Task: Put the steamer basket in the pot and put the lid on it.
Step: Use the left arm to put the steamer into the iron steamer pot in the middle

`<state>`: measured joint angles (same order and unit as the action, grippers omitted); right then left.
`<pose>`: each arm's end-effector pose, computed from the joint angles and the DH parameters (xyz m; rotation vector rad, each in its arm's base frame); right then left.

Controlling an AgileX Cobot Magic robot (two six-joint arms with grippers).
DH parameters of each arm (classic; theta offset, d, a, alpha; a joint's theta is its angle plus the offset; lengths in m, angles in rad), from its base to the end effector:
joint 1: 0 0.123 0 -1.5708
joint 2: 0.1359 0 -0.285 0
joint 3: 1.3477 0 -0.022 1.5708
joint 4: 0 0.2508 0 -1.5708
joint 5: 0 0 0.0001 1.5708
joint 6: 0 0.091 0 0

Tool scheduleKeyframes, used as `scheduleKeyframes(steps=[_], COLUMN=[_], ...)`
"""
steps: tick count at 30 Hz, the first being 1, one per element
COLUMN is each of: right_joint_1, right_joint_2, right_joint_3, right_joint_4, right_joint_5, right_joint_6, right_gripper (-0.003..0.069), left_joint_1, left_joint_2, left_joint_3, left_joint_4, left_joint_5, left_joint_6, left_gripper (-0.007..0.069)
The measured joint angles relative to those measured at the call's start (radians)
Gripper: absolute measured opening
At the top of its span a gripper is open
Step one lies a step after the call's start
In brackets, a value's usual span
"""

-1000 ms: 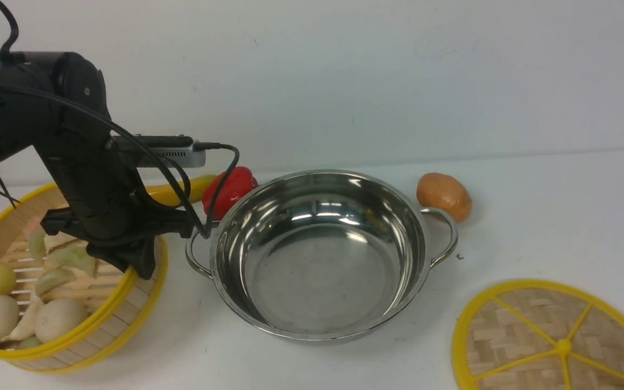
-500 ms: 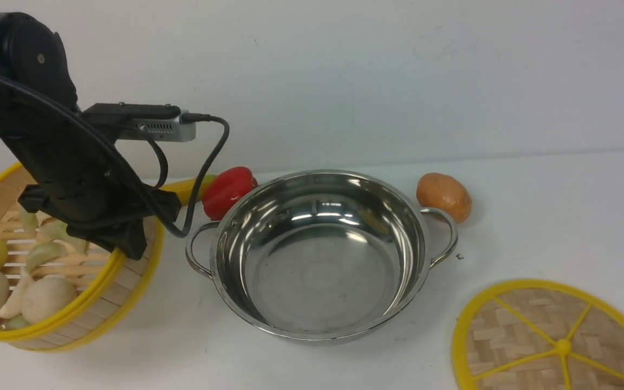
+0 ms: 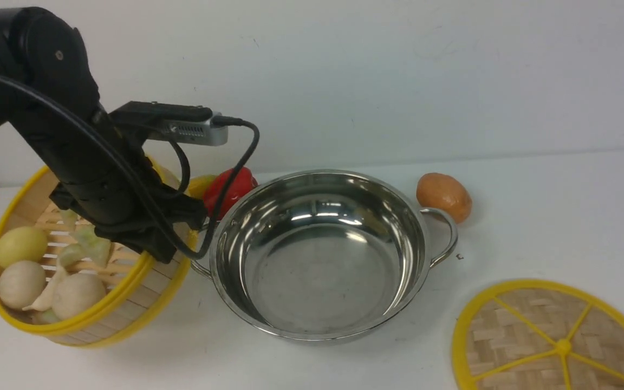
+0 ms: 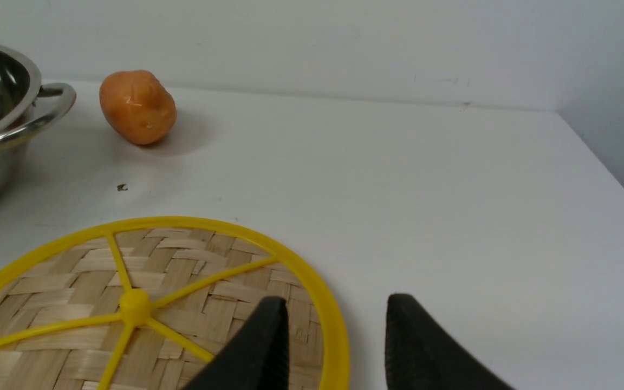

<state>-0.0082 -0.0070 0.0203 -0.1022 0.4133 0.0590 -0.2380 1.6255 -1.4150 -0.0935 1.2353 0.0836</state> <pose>0.0516 -0.0042 0.1699 0.0025 1.9086 -0.0681 0.3137 -0.0844 0.3052 0.4386 2.9001 -0.1581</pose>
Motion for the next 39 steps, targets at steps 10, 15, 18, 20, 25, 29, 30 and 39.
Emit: scheduleKeyframes(steps=[10,15,18,20,25,29,30,39], right_joint_1=[0.000,0.000,0.000,0.000,0.000,0.000,0.000,0.000], right_joint_2=[0.000,0.000,0.000,0.000,0.000,0.000,0.000,0.000], right_joint_3=[0.000,0.000,0.000,0.000,0.000,0.000,0.000,0.000], right_joint_4=[0.000,0.000,0.000,0.000,0.000,0.000,0.000,0.000], right_joint_5=[0.000,0.000,0.000,0.000,0.000,0.000,0.000,0.000], right_joint_6=[0.000,0.000,0.000,0.000,0.000,0.000,0.000,0.000], right_gripper=[0.0241,0.0241,0.0241,0.0241,0.0241,0.0241,0.0241,0.0241], left_joint_1=[-0.082,-0.085,-0.102,-0.116,-0.195,-0.236,-0.242,-0.255], left_joint_2=[0.010,0.058,0.102,0.115,0.162,0.166,0.166,0.167], left_joint_3=[-0.106,-0.165,-0.172,-0.172,-0.213,-0.270,-0.281,-0.296], left_joint_4=[-0.001,-0.049,-0.068,-0.068,-0.051,-0.049,-0.049,-0.042], left_joint_5=[0.017,0.016,0.016,0.016,0.017,0.017,0.017,0.018], left_joint_6=[0.000,0.001,0.007,0.009,0.010,0.009,0.006,-0.021], left_gripper=[0.0048,0.0048,0.0048,0.0048,0.0048,0.0048,0.0048,0.0048])
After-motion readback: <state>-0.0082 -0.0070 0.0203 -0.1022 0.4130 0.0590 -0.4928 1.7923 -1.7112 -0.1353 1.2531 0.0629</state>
